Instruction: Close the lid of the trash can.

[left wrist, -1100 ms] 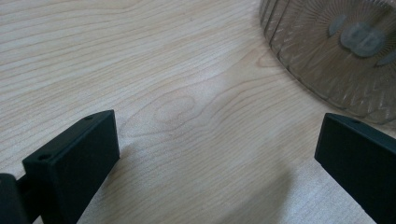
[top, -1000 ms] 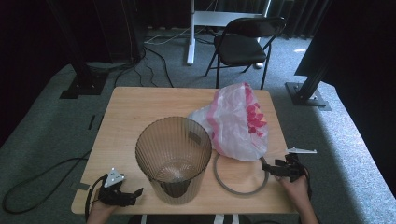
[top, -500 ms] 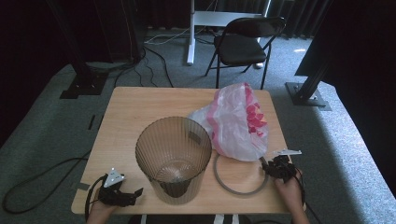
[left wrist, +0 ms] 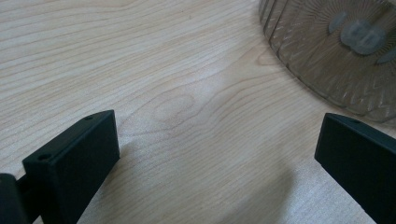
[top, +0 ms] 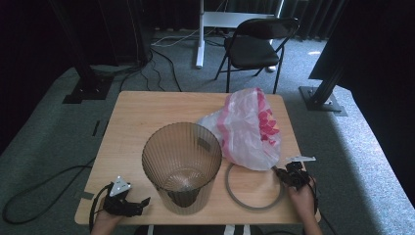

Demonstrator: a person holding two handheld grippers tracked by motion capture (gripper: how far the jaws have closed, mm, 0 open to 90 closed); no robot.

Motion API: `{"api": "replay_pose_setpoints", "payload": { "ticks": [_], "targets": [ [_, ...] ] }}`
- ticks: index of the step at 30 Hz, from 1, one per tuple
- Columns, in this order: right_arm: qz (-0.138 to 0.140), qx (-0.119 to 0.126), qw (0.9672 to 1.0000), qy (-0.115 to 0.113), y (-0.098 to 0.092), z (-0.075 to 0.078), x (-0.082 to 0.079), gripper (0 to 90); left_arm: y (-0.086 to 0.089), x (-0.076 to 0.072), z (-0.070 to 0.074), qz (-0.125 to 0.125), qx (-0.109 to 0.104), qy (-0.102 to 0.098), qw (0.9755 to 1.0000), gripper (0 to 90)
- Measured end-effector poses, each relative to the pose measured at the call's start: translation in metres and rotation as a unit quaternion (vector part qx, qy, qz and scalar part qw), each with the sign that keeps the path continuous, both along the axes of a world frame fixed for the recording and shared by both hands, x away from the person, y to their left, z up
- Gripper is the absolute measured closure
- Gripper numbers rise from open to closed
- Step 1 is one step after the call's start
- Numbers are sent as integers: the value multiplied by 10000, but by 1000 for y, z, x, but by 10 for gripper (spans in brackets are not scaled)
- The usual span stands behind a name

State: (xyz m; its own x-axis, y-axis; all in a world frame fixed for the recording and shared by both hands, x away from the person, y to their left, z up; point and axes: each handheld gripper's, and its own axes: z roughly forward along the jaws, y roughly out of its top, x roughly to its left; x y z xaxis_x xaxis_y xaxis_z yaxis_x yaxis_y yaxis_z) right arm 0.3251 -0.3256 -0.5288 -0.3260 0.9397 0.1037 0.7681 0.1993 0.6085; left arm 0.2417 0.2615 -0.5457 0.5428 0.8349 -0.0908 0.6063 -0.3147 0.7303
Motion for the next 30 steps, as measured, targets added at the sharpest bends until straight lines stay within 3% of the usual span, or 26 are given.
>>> {"api": "replay_pose_setpoints", "payload": {
  "ticks": [2, 8, 11, 14, 17, 23, 30],
  "targets": [
    [-19, 398, 9992, 22, -6, 2, 0, 830, 0, 0, 0, 5, -1, -3, 10000, 0],
    [-66, 1078, 9941, -34, -20, 17, -4, 837, 0, 0, 0, 3, -16, 6, 10000, 0],
    [-54, 1087, 9940, -131, -23, 27, -7, 837, 0, 0, 0, 1, 3, 12, 10000, 0],
    [12, 1361, 9906, -136, -27, 33, -10, 838, 0, 0, 0, -4, 25, 16, 10000, 0],
    [20, 1466, 9890, -214, -30, 39, -13, 838, 0, 0, 0, -1, 19, 20, 10000, 0],
    [157, 1462, 9886, -333, -30, 52, -22, 837, 0, 0, 0, -6, 32, 26, 10000, 0],
    [283, 1670, 9838, -582, -32, 73, -33, 838, -1, 1, 0, -21, 51, 34, 10000, 0]
  ]
}}
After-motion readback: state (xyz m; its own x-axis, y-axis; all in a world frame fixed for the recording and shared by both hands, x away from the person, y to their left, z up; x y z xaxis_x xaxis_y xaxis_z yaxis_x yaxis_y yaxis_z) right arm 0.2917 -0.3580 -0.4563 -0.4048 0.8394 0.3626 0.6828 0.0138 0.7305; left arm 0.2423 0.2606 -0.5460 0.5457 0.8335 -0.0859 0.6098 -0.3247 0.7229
